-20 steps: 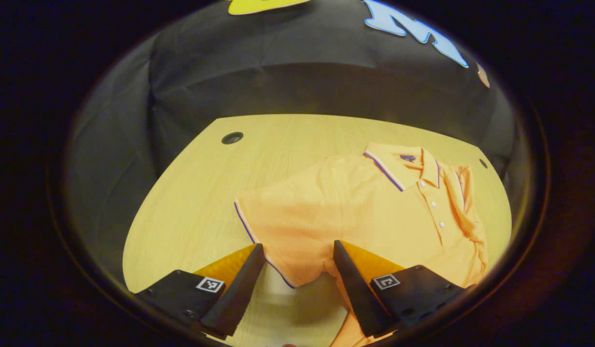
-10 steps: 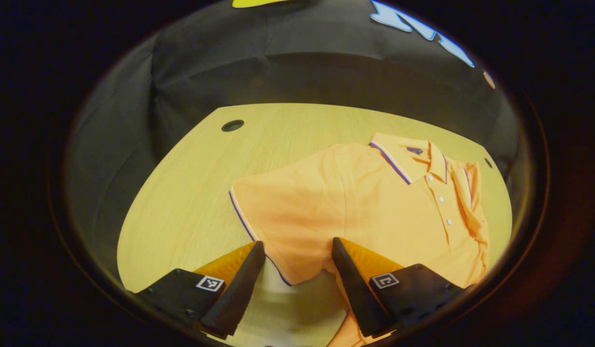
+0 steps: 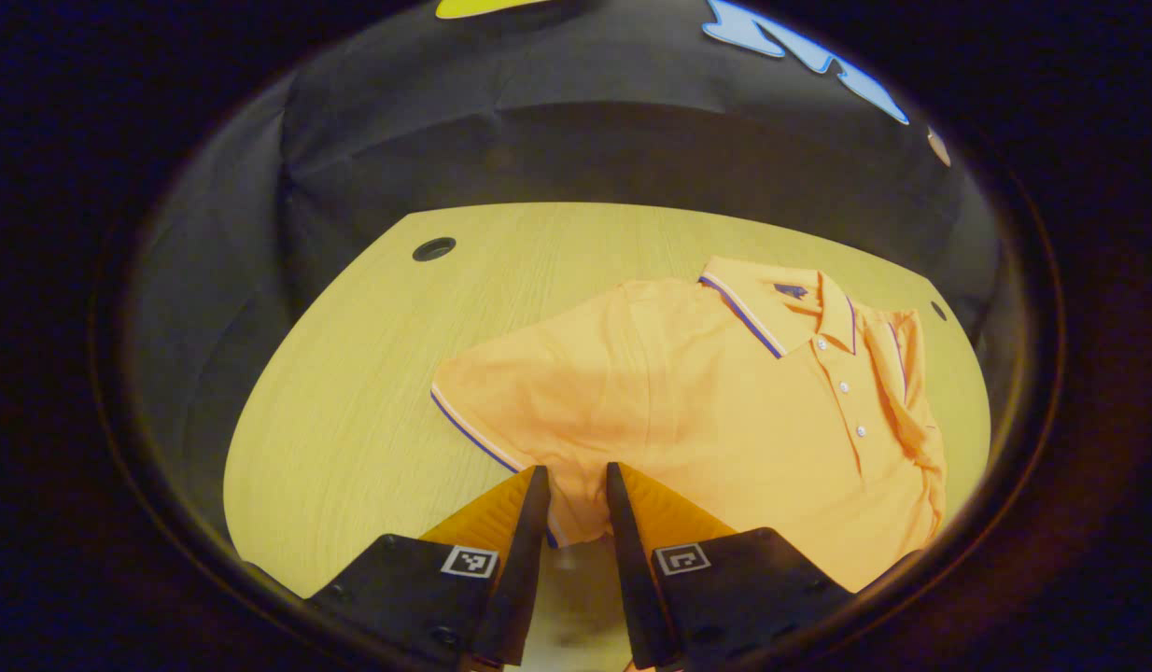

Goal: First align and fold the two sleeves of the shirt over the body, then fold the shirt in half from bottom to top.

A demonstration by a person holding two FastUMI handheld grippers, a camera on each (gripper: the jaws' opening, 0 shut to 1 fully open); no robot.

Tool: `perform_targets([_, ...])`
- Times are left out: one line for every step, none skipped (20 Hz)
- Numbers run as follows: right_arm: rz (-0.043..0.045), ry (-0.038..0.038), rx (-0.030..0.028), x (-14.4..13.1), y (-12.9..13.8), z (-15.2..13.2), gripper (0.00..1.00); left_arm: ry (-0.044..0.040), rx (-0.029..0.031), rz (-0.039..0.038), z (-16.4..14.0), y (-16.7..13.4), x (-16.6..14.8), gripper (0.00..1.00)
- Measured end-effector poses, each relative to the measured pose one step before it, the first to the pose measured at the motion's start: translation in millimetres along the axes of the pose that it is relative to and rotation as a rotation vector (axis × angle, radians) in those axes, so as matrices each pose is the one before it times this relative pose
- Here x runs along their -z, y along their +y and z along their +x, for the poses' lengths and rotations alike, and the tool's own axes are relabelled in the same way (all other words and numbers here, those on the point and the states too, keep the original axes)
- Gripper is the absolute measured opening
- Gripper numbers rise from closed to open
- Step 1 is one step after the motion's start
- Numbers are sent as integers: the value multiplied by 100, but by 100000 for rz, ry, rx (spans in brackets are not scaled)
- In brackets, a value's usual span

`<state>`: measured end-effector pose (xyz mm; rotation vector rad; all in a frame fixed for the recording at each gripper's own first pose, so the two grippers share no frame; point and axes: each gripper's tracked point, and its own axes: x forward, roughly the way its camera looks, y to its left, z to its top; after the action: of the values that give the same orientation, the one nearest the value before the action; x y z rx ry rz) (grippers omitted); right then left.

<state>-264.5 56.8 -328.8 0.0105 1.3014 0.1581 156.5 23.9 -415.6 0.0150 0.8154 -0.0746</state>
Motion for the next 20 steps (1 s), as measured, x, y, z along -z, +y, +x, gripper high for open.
perform_targets([135, 1228, 1098, 325, -379, 104, 89, -221, 2240, 352, 88, -365, -175, 47])
perform_targets([52, 1273, 958, 339, -271, 213, 89, 329, -356, 244, -129, 60, -84, 36])
perform_targets([-86, 2084, 899, 460, -189, 282, 90, -268, -108, 622, 25, -132, 39, 28])
perform_targets([57, 1882, 671, 558, -137, 249, 90, 576, -1360, 40, 187, 20, -43, 19])
perform_targets([59, 1390, 517, 317, -155, 220, 90, -505, -1217, 584, -30, -96, -50, 19])
perform_targets([-190, 1367, 344, 318, -59, 296, 90, 844, -2136, 727, 12, -37, -20, 12])
perform_targets([-516, 2097, 490, 348, -66, 277, 90, 439, -1557, 1693, -40, 27, 42, 12])
perform_targets([-480, 1860, 351, 348, 4, 386, 90, -91, -864, 1118, 208, 38, -169, 11])
perform_targets([-474, 1926, -126, 361, 151, 311, 90, 175, -760, 722, -292, -110, -95, 11])
perform_targets([-575, 2346, -316, 492, 162, 393, 90, 123, 22, 76, 65, 10, -51, 7])
perform_targets([-924, 2857, -501, 595, 234, 442, 90, -6, 64, 135, -27, -3, 39, 11])
perform_targets([-1332, 3626, -687, 810, 221, 729, 90, 318, -250, 758, -31, 136, -18, 11])
perform_targets([-1589, 3659, -282, 573, 148, 82, 90, -171, -692, 768, -88, 274, -119, 7])
perform_targets([-1011, -4167, 446, -1143, -230, 292, 92, -667, -434, 424, -230, 127, -327, 7])
perform_targets([-263, 680, -153, 13, -82, 125, 90, -501, -137, 500, -100, -24, -232, 11])
perform_targets([115, -30, 8, 186, 46, -360, 92, -841, -8, 968, -243, -51, -346, 12])
perform_targets([89, 418, -102, 23, 61, -59, 92, -1340, 70, 1213, -285, -145, -589, 12])
perform_targets([-100, 269, -38, 16, -38, 88, 92, -1731, -86, 1445, -194, -204, -629, 7])
perform_targets([-221, 232, -3, -76, -7, -50, 92, -1689, 28, 1251, -198, -343, -674, 7])
perform_targets([-39, 497, 3, 121, 31, 25, 92, -1534, 498, 930, -201, -448, -851, 7])
